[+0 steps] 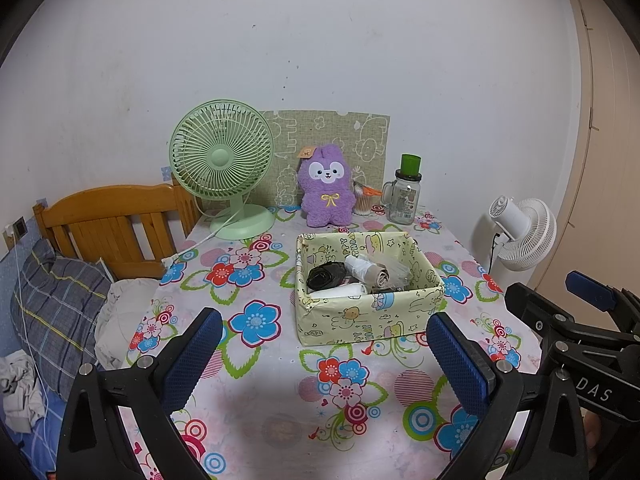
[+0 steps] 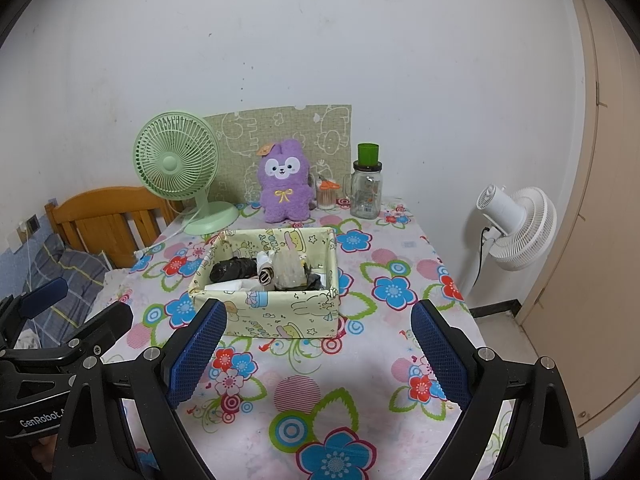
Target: Organize soft objects
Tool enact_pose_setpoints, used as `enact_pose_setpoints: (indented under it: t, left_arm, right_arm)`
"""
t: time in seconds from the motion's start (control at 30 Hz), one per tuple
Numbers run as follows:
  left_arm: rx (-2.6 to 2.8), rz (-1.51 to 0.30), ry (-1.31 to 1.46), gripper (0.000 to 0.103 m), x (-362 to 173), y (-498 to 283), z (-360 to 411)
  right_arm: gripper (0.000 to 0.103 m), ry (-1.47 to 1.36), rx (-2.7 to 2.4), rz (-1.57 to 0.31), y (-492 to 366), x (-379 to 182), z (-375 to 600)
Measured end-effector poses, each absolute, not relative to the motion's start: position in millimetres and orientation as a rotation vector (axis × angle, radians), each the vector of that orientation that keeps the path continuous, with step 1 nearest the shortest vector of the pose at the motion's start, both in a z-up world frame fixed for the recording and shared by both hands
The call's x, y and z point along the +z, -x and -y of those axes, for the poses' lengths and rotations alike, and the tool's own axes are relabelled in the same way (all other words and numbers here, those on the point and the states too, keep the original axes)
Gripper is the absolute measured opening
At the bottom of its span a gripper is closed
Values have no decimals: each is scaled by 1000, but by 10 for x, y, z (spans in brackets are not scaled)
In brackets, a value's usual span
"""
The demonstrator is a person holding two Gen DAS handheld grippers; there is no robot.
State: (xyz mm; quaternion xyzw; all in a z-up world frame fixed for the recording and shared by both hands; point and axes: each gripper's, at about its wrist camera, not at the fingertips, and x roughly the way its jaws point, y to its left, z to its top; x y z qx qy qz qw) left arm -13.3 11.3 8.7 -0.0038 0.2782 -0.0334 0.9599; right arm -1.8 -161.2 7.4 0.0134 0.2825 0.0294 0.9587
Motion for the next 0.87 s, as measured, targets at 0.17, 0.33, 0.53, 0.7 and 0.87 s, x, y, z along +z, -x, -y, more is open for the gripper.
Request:
enact_pose_setpoints:
  t: [0.17,0.33,0.53,0.7,0.87]
  left_arm:
    - [-68,-564,8,103,86,134,-112]
    - [-68,-564,8,103,86,133,-113]
    - [-68,-564,9,103,87,134,-115]
    - [-68,-564,9,103,88,136,-115]
    - [-65,-564,12,103,88,143,-114]
  right_arm:
    - [95,-27,60,-573,23,69,1613]
    - [95,-28,60,-572,29,67,1613]
    - [95,-27,59,-571,32,71,1613]
    - [95,-26,61,-572,32,74,1609]
    - [95,-25,61,-569,32,74,1601]
